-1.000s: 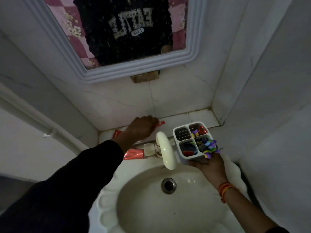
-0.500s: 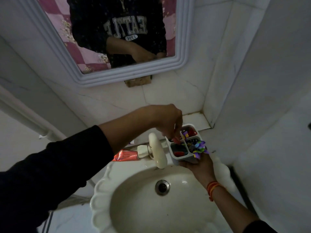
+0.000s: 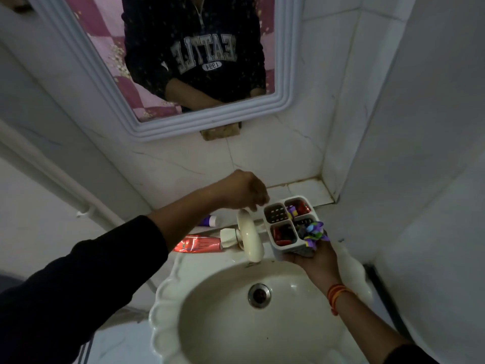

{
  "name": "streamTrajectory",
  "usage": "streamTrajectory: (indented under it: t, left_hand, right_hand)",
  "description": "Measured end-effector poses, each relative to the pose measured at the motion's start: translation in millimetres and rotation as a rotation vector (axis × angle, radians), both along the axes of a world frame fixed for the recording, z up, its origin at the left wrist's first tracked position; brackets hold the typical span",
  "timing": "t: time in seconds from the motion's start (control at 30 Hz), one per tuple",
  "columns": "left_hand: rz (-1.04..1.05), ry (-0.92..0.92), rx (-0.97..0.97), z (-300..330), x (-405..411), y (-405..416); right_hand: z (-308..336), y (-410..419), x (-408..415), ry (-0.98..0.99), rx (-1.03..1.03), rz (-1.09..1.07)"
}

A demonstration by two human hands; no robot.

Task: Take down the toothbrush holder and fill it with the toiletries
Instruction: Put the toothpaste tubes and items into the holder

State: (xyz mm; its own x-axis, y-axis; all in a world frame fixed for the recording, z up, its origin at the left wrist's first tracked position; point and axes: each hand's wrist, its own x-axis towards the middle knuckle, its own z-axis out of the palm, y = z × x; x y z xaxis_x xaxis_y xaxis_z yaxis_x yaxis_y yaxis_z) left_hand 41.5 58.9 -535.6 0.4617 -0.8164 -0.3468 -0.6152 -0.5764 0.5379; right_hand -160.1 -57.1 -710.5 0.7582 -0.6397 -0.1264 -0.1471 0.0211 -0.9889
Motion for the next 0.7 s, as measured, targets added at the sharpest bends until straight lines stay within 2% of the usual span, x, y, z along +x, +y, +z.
streamTrajectory:
  t: [0.07, 0.13, 0.2, 0.3, 0.53, 0.7]
  left_hand:
    - [0.074, -0.106, 0.03, -14, 22, 18]
    - [0.06, -0.242, 0.2, -31, 39, 35]
    - [0.064, -0.293, 0.371, -53, 53, 54]
    - [0.056, -0.354, 0.494, -84, 65, 78]
    - [0.018, -0.548, 0.441, -120, 71, 96]
    - [0.046, -0.436, 0.263, -81, 69, 82]
  right_hand:
    - [2, 1, 1, -0.013, 0.034, -0.012]
    - [-1, 0, 1, 0.021, 0.067, -0.035]
    - [-3, 0, 0, 0.044, 0.004, 0.011]
    - [-7, -1, 2, 0.087, -0.036, -0.012]
    - [-12, 0, 4, 0.095, -0.066, -0.009]
    - [-9, 1, 7, 0.035, 0.0, 0.002]
